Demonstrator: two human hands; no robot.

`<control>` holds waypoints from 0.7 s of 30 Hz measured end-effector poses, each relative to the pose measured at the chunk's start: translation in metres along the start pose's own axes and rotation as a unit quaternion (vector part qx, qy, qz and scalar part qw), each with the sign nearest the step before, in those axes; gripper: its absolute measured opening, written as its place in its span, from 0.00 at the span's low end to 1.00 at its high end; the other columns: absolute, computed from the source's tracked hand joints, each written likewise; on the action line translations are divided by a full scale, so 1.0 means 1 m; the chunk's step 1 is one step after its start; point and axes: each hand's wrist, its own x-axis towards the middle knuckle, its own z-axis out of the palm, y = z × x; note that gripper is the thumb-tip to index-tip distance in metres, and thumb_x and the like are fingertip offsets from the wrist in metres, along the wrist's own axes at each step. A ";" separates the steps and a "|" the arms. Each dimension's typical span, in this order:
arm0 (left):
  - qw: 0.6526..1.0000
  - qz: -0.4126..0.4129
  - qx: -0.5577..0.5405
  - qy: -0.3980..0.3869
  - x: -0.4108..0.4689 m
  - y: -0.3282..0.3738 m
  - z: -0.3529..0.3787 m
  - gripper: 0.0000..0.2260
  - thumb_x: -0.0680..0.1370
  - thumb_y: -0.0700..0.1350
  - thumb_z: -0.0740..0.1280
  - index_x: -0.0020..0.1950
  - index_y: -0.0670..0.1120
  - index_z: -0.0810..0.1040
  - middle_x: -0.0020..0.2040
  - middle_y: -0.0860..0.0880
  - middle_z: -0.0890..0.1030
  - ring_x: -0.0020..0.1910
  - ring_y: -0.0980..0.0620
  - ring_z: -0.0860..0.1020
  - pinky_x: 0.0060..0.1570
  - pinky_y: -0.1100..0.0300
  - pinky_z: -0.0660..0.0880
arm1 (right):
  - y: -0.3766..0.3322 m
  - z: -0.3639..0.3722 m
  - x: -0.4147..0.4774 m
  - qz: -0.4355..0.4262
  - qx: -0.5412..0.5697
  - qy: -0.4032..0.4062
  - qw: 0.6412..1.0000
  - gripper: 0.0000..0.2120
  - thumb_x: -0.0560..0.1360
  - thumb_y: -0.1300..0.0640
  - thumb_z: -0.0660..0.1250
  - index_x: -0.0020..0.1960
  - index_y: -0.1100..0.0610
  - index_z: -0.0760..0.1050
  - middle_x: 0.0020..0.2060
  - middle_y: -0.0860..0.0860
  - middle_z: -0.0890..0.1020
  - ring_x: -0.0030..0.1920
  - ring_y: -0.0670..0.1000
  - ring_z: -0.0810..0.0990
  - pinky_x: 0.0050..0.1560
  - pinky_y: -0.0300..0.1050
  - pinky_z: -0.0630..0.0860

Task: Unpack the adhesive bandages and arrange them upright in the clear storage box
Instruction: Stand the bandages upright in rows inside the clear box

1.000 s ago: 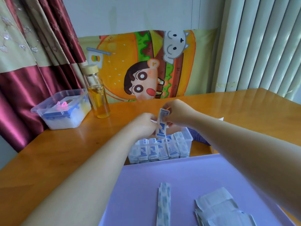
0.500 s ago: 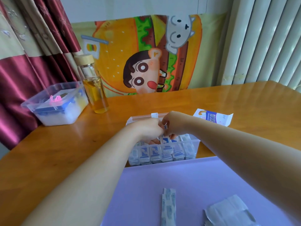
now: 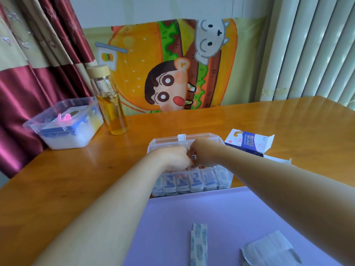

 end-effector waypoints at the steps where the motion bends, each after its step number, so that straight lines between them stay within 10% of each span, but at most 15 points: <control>1: 1.000 0.001 0.012 0.002 0.000 0.000 0.000 0.08 0.78 0.39 0.58 0.53 0.45 0.76 0.50 0.46 0.83 0.47 0.50 0.82 0.52 0.55 0.77 | 0.000 -0.001 -0.001 0.001 -0.008 0.001 1.000 0.16 0.76 0.53 0.65 0.61 0.59 0.77 0.55 0.55 0.81 0.47 0.51 0.77 0.52 0.43 0.75; 11: 0.998 0.003 0.006 0.062 -0.011 0.006 -0.001 0.10 0.79 0.40 0.56 0.57 0.45 0.74 0.50 0.46 0.81 0.52 0.48 0.80 0.53 0.53 0.76 | 0.015 -0.020 -0.034 0.011 0.146 0.102 0.984 0.17 0.75 0.60 0.66 0.63 0.57 0.74 0.57 0.52 0.79 0.44 0.52 0.81 0.47 0.45 0.79; 21: 0.933 0.159 -0.070 0.316 -0.101 0.013 0.037 0.08 0.78 0.41 0.60 0.44 0.53 0.74 0.43 0.56 0.76 0.43 0.55 0.75 0.36 0.66 0.70 | 0.014 -0.017 -0.141 -0.031 0.206 0.238 0.949 0.07 0.74 0.57 0.67 0.52 0.55 0.81 0.38 0.46 0.79 0.34 0.43 0.74 0.34 0.31 0.68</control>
